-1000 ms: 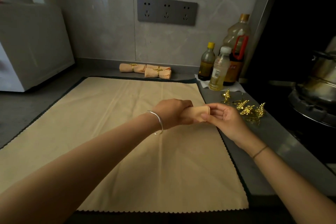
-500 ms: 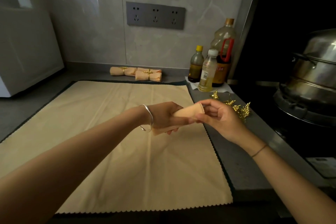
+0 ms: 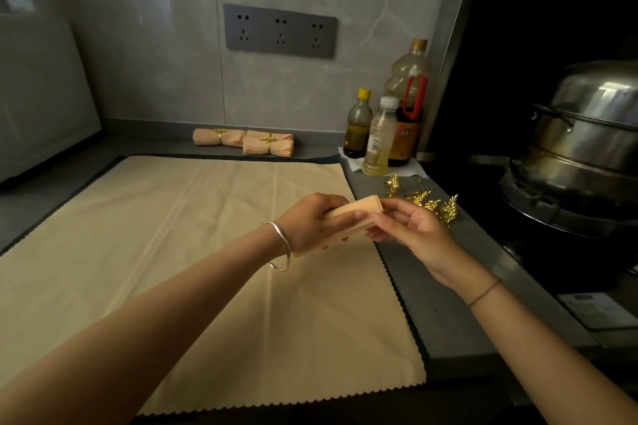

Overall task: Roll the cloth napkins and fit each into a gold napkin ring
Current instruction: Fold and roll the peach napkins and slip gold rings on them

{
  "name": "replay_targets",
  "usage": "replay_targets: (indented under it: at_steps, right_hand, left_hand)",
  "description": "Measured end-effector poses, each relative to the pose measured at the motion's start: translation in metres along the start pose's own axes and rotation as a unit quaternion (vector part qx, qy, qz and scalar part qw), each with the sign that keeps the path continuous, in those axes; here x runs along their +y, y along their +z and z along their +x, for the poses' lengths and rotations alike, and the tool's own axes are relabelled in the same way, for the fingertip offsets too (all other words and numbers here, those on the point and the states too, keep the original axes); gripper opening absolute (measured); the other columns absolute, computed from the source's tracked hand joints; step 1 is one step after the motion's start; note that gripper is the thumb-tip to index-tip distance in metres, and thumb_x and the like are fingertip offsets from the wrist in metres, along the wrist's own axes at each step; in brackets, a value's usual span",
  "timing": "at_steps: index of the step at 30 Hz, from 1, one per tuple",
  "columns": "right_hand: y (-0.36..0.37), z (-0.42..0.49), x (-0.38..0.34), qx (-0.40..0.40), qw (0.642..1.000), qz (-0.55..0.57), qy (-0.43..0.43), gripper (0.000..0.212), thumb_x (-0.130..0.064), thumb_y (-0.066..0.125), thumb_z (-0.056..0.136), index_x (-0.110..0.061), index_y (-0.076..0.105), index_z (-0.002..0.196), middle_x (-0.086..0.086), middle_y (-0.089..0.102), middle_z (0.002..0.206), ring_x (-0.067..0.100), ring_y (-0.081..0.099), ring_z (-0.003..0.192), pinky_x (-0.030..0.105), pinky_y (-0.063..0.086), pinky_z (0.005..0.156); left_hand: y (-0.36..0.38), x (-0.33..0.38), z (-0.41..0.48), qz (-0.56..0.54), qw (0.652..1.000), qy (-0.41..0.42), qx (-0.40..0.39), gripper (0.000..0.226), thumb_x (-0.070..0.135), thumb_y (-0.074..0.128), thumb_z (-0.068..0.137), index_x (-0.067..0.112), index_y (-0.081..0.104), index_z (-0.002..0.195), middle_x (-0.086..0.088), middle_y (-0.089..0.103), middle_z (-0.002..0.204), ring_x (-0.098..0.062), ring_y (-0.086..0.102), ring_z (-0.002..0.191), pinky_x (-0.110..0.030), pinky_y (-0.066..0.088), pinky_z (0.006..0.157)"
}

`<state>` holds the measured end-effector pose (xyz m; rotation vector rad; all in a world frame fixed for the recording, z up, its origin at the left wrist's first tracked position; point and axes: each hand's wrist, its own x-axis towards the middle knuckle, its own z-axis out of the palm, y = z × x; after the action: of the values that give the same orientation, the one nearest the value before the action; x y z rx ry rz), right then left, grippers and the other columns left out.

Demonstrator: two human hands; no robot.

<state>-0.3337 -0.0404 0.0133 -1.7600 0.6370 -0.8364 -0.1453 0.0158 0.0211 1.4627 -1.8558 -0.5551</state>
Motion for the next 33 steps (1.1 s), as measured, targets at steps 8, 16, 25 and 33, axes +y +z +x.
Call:
replay_targets:
  at_steps: [8,16,25,33]
  right_hand:
    - [-0.071,0.006,0.038,0.313,0.929,-0.199,0.011,0.04,-0.023,0.074,0.078,-0.012,0.056,0.111,-0.001,0.056,0.099,0.012,0.053,0.086,0.017,0.044,0.067]
    - [-0.085,0.019,0.072,0.236,0.934,-0.249,0.1,0.051,-0.027,0.075,0.077,-0.01,0.056,0.121,0.006,0.058,0.122,0.02,0.053,0.11,0.028,0.041,0.085]
    - [-0.04,0.023,0.039,0.162,0.949,-0.271,-0.007,0.042,-0.021,0.078,0.073,-0.022,0.057,0.11,-0.005,0.062,0.112,0.01,0.056,0.105,0.023,0.043,0.086]
    - [0.05,0.076,-0.004,-0.038,0.989,-0.135,-0.05,0.049,-0.017,0.081,0.069,-0.03,0.056,0.109,-0.005,0.068,0.103,0.008,0.065,0.095,0.024,0.053,0.085]
  left_hand:
    - [0.012,-0.014,0.021,0.056,0.998,-0.028,0.029,0.039,0.042,0.054,0.09,0.011,0.063,0.111,0.002,0.06,0.091,-0.012,0.055,0.081,-0.013,0.042,0.062]
    - [0.015,-0.018,0.03,0.079,0.995,-0.034,0.042,0.041,0.043,0.053,0.09,0.011,0.063,0.113,0.003,0.059,0.092,-0.012,0.054,0.081,-0.012,0.04,0.061]
    - [-0.019,-0.039,0.006,0.107,0.991,-0.013,0.084,0.033,0.037,0.057,0.088,0.015,0.063,0.111,0.005,0.061,0.094,-0.008,0.055,0.08,-0.011,0.044,0.064]
    - [-0.05,-0.062,-0.019,0.053,0.983,-0.032,0.17,0.025,0.038,0.061,0.084,0.022,0.065,0.102,0.007,0.065,0.081,-0.007,0.061,0.067,-0.016,0.051,0.054]
